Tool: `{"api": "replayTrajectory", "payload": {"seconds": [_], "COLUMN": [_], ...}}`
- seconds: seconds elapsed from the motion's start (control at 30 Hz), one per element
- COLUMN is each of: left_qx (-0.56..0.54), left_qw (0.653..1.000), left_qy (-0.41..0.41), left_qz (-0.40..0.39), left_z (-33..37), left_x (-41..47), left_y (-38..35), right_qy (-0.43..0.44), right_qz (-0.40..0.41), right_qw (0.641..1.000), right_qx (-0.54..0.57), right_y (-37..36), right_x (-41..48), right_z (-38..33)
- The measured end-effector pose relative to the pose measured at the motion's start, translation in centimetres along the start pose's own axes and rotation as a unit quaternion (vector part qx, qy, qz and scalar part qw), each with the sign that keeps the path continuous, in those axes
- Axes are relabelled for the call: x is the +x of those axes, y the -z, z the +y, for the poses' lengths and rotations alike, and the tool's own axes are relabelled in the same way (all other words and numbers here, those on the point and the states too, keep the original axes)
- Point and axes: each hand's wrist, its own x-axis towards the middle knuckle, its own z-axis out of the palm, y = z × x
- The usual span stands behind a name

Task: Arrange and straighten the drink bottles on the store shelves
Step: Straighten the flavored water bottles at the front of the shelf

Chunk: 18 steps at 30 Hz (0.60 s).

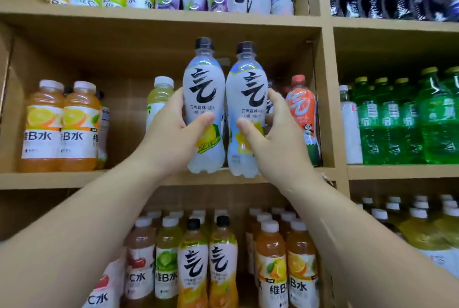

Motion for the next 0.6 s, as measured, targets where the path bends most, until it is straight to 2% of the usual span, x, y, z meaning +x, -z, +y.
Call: {"api": "replayTrajectory", "payload": {"seconds": [0.23,0.47,0.6], "left_qx": [0.027,0.041,0.039], "left_qw": [0.998,0.999,0.999], "left_qy": [0.061,0.024,0.021], "left_qz": [0.002,0.021,0.008], "left_z": [-4.1,-5.9,-6.3], "left_x": [2.8,2.4,2.0], "left_y": [-1.1,-1.5,-1.5], "right_qy": [-0.041,-0.026,-0.018], "right_qz": [0.01,0.041,0.027], "right_qw": [0.998,0.997,0.998], "right_qx": [-0.041,-0.058,-0.059], "right_y": [-2.2,-3.5,-3.4], "right_x": [2.2,2.2,1.9], "right_z": [2.4,3.7,3.9]}}
